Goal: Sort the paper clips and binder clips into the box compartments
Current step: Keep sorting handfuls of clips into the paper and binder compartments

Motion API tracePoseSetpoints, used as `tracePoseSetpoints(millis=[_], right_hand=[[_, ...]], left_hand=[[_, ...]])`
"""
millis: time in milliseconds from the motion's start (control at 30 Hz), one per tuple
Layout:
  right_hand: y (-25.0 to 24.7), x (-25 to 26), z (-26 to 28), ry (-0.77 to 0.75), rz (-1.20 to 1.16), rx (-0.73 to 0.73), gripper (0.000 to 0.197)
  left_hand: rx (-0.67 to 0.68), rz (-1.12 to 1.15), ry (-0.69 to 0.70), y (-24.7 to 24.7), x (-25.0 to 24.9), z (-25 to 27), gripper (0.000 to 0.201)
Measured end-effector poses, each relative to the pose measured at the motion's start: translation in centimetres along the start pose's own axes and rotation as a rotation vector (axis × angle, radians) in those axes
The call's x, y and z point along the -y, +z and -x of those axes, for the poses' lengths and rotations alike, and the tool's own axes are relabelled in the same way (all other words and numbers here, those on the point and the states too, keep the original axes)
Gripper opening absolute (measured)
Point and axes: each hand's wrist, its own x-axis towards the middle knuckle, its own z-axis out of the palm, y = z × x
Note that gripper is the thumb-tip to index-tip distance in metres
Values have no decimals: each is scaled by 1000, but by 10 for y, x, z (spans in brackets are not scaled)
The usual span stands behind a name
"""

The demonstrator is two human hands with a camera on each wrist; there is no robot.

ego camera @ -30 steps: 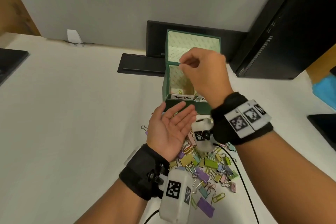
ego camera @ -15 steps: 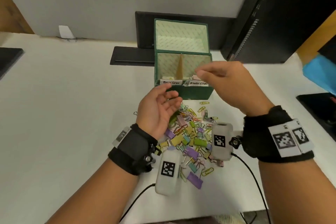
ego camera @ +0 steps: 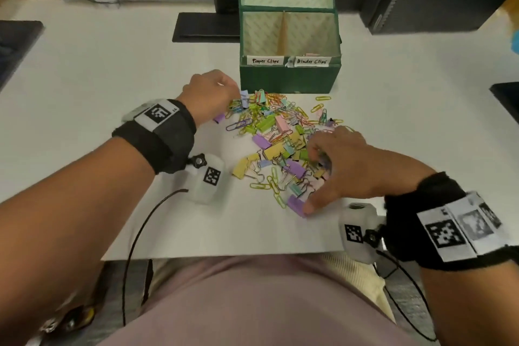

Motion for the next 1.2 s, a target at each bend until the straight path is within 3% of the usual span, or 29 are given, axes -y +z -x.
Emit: tracePoseSetpoints(millis=[100,200,433,533,667,767,867,967,1033,1133,1200], right_hand=[[9,11,-4,-44,144,65,75],[14,19,-12,-92,142,32,70],[-2,17,-38,-111,-14,-177,58],[-10,8,-36,-32,-35,-283,76],[-19,-20,-35,185,-160,-394,102],[-21,-36,-44,354,-176,-297,108],[-21,-28,-47,284,-259,-228,109],[-23,-14,-40,113,-318,-247,80],[-26,-13,-32,46,-355,-235,76],[-29,-23,-16,77,-194,-125,77],[-24,-29,-8,100,-92,-3,64]], left_hand=[[71,-293,-85,4,3,-12,58],[157,-498,-14,11,-3,-13,74],[261,-491,65,19,-6,-1,60],[317,-366,135,13,-7,12,61],[466,-542,189,-4,-7,30,120],[550,-727,239,1,-5,36,135],[512,-738,316,17,-5,31,129],[423,-611,350,22,-11,24,108],[323,-548,367,17,-12,20,89],[158,-561,346,9,-6,11,62],[163,-636,302,7,-3,7,60]])
